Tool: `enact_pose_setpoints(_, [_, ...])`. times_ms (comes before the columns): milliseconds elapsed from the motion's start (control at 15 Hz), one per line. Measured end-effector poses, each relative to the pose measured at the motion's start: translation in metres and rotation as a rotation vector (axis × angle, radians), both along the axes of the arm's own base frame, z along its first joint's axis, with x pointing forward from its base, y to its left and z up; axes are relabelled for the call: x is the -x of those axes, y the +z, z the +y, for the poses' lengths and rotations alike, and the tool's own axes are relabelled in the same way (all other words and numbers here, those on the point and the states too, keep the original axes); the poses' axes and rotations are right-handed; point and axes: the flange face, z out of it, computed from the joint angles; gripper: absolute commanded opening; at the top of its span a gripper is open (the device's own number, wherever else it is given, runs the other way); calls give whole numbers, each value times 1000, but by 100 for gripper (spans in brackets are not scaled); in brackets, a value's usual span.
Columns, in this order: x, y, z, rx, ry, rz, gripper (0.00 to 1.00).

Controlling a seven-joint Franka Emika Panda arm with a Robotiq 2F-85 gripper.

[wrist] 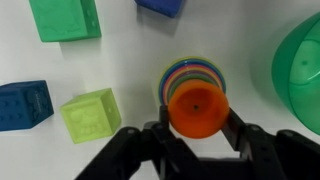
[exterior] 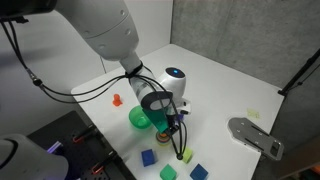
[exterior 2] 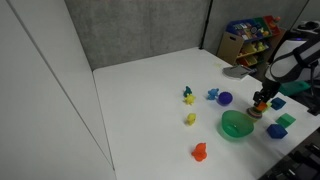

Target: Put the orange cup in the small cup

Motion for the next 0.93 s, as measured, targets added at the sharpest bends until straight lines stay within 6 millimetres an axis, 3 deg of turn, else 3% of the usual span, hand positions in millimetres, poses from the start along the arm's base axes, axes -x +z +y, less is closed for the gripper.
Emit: enact_pose_setpoints(933, [3,-6,-1,10,5,-18,30])
